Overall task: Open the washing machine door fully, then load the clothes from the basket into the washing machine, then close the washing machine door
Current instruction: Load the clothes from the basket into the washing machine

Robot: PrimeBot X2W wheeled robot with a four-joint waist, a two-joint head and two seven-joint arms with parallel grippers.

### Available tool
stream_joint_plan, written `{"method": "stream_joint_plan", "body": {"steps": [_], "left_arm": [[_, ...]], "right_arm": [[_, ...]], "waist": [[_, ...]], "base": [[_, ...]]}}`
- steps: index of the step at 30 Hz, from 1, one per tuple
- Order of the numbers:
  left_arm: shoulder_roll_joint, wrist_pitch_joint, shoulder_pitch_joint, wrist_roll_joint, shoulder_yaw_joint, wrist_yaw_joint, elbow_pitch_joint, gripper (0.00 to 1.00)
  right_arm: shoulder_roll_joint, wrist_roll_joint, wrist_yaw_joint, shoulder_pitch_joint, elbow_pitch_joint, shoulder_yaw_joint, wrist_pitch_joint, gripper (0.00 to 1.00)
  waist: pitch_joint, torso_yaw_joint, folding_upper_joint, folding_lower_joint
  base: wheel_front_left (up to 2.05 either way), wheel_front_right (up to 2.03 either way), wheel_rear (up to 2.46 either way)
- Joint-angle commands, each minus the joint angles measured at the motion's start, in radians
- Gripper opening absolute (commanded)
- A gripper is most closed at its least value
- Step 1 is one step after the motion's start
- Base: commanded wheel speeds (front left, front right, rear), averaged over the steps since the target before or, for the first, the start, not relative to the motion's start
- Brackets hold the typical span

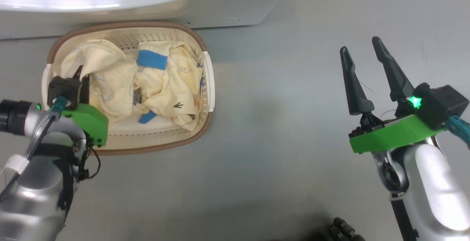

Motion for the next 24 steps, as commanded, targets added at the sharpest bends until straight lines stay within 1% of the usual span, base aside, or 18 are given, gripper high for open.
{"method": "stream_joint_plan", "body": {"steps": [1, 5, 12, 24], "left_arm": [[0.043, -0.014, 0.038, -0.01, 0.044, 0.013, -0.055, 0.0], [0.042, -0.014, 0.122, -0.027, 0.086, 0.025, -0.186, 0.0], [0.035, -0.014, 0.264, -0.051, 0.187, 0.063, -0.384, 0.0], [0.008, -0.014, 0.488, -0.057, 0.342, 0.114, -0.676, 0.0]], "right_arm": [[-0.014, -0.003, -0.003, 0.032, -0.025, 0.016, -0.007, 1.0], [-0.02, -0.005, -0.003, 0.046, -0.022, 0.02, -0.007, 1.0], [-0.024, -0.007, -0.003, 0.077, -0.012, 0.022, -0.007, 1.0], [-0.02, -0.011, -0.003, 0.151, 0.001, -0.005, -0.007, 1.0]], "waist": [[-0.04, 0.019, -0.0001, 0.0001], [-0.095, 0.029, -0.0001, 0.0001], [-0.196, 0.033, -0.0001, 0.0001], [-0.343, 0.031, -0.0001, 0.0001]], "base": [[0.0, 0.0, 0.0], [0.0, 0.0, 0.0], [0.0, 0.0, 0.0], [0.0, 0.0, 0.0]]}}
